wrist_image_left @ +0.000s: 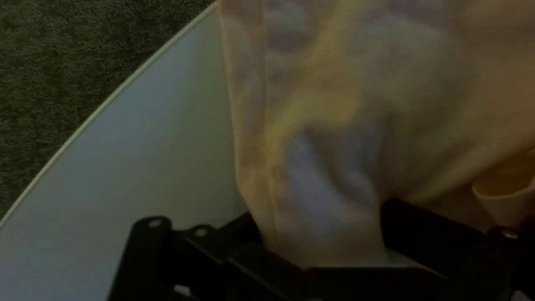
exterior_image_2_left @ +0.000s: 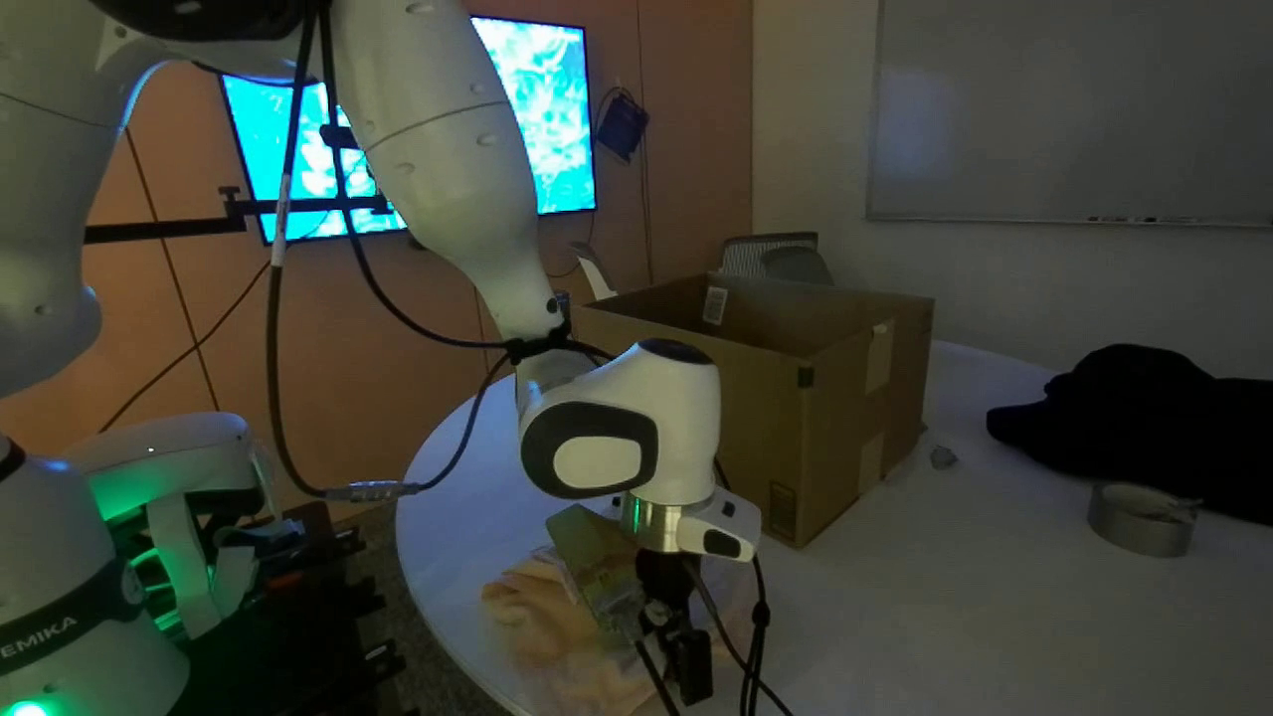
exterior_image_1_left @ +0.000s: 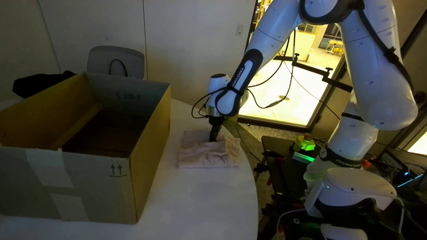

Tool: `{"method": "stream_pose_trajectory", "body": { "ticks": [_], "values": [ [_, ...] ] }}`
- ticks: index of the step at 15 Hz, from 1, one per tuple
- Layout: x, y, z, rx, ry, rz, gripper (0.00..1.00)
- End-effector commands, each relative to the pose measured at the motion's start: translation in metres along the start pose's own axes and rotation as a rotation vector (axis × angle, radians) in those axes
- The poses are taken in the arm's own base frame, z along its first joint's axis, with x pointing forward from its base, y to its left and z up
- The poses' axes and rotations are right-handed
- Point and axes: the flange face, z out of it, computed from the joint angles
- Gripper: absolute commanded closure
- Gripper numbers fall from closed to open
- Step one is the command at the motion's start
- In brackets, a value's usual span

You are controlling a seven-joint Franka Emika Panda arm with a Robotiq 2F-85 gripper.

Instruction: Put the marker on the towel, fold the towel then put it in the box

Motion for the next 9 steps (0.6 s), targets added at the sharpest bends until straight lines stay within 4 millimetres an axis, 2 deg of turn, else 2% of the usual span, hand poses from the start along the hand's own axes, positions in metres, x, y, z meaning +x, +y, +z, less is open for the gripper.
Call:
{"method": "stream_pose_trajectory", "body": {
  "ticks": [1,5,9],
  "values": [
    [0.038,0.008,0.006,0.015,0.006,-0.022,0.64],
    [0.056,0.007,-0.007,0.01,0.019,-0.044,0.95],
    [0.061,0.002,-0.024,-0.012,0.037,-0.073,1.0]
  ]
}}
